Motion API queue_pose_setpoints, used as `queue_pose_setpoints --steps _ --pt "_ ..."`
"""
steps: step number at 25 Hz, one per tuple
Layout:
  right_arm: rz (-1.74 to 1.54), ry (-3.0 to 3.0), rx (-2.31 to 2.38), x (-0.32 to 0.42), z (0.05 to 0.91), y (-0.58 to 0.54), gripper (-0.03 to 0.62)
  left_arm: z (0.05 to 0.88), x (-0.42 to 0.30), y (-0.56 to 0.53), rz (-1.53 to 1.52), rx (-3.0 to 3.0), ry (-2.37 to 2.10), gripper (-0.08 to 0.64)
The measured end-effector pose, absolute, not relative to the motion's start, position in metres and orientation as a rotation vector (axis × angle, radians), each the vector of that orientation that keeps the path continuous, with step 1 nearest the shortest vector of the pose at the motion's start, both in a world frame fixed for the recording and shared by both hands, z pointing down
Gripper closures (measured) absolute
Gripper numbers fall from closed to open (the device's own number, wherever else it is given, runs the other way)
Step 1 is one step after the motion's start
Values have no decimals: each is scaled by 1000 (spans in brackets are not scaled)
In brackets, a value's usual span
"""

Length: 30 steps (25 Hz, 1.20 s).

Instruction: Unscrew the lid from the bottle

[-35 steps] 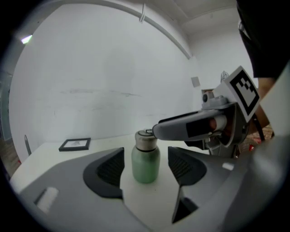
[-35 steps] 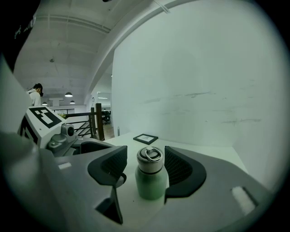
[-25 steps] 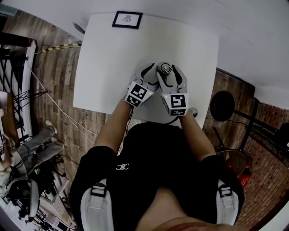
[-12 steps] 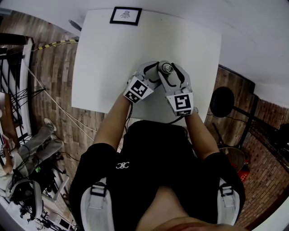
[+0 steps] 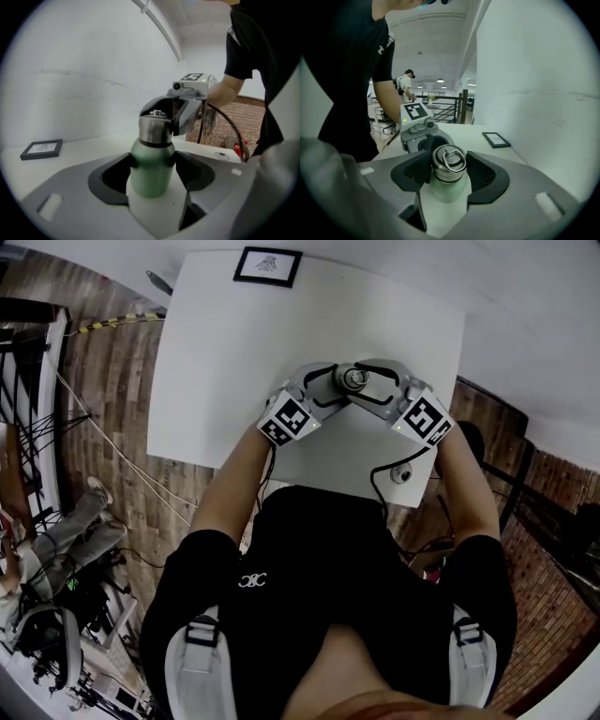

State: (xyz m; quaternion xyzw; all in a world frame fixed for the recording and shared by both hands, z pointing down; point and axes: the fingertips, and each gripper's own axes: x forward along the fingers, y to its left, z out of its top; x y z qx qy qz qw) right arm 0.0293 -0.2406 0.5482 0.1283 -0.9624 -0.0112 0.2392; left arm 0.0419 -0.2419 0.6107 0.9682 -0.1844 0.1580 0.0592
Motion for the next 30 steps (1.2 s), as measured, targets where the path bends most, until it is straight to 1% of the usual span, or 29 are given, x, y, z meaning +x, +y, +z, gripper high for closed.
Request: queue_pose_setpoints --steps 4,7,9,13,19,22,30 --pt "-96 -2534 157 29 552 -240 353 612 42 -242 481 2929 -543 204" --pt "-90 -2502 218 30 549 -242 350 612 40 -243 474 2920 -547 204" --pt "-40 -2565 360 33 537 -242 350 612 39 -243 472 2916 -554 204" --pt "128 -2707 794 46 513 -240 348 613 39 -242 470 2906 -576 204" --pt "331 -2600 1495 66 525 -235 348 615 41 -242 471 2891 -622 204" --pt "369 -2544 1640 61 529 -237 348 615 42 -243 475 2883 -639 204" --pt "268 -2439 1759 43 529 -250 350 616 41 -244 479 2868 -661 204"
